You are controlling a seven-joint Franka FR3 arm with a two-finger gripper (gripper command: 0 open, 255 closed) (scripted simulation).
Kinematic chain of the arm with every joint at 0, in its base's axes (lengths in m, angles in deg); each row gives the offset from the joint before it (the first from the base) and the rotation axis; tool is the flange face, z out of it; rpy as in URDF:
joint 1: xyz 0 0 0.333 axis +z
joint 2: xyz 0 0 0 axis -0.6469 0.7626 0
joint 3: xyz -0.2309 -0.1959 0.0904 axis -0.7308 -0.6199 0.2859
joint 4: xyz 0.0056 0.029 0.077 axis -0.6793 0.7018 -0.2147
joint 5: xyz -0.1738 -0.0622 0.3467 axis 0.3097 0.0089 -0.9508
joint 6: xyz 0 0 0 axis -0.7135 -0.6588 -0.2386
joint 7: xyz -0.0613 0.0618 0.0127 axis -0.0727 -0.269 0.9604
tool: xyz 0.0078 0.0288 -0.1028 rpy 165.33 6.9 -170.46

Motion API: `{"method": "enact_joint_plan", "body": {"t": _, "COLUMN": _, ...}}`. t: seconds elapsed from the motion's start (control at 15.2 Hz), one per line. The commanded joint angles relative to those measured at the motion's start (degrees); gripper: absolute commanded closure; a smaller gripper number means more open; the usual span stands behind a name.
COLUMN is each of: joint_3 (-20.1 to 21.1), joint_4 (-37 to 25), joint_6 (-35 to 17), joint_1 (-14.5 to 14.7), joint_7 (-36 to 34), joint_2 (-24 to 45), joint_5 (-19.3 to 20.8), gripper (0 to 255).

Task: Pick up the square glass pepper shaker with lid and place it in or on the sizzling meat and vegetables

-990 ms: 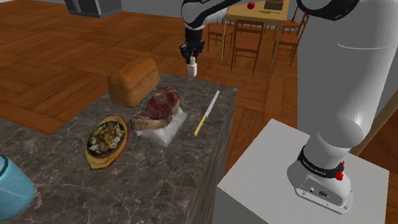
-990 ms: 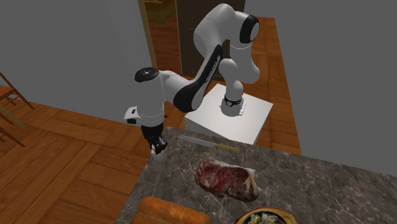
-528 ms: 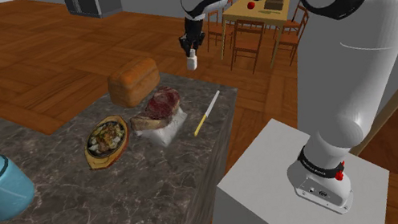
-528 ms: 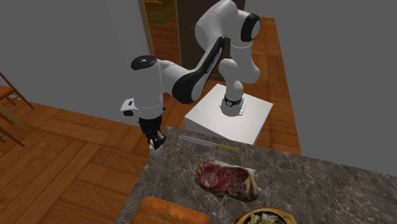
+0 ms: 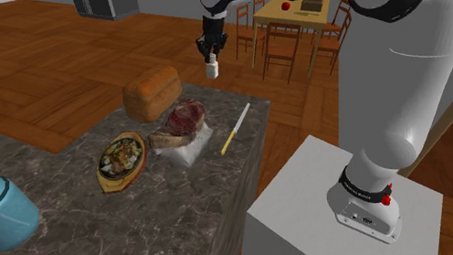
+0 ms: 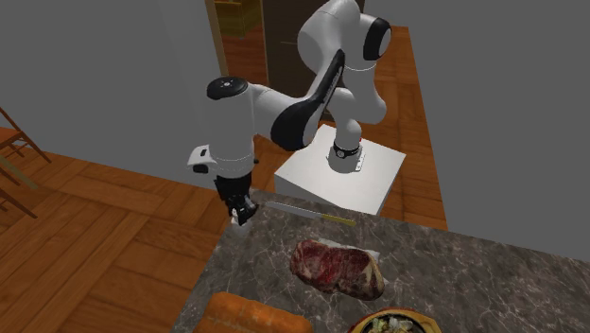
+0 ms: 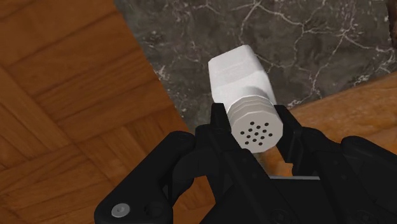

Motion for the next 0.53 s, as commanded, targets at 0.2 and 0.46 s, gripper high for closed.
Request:
{"method": "enact_joint_plan", "body": {"t": 0.2, "joint_3": 2.4, "joint_4": -0.6, "joint_6": 1.2, "joint_1": 3.9, "joint_7": -6.9, "joint_2": -0.4, "joint_5": 1.5, "gripper": 255}}
{"method": "enact_joint_plan", "body": {"t": 0.46, "joint_3": 4.3, "joint_4": -2.3, "joint_6": 2.3, "joint_1": 7.0, "joint_7": -12.2, "joint_2": 0.3, "joint_5": 2.6, "gripper": 255}}
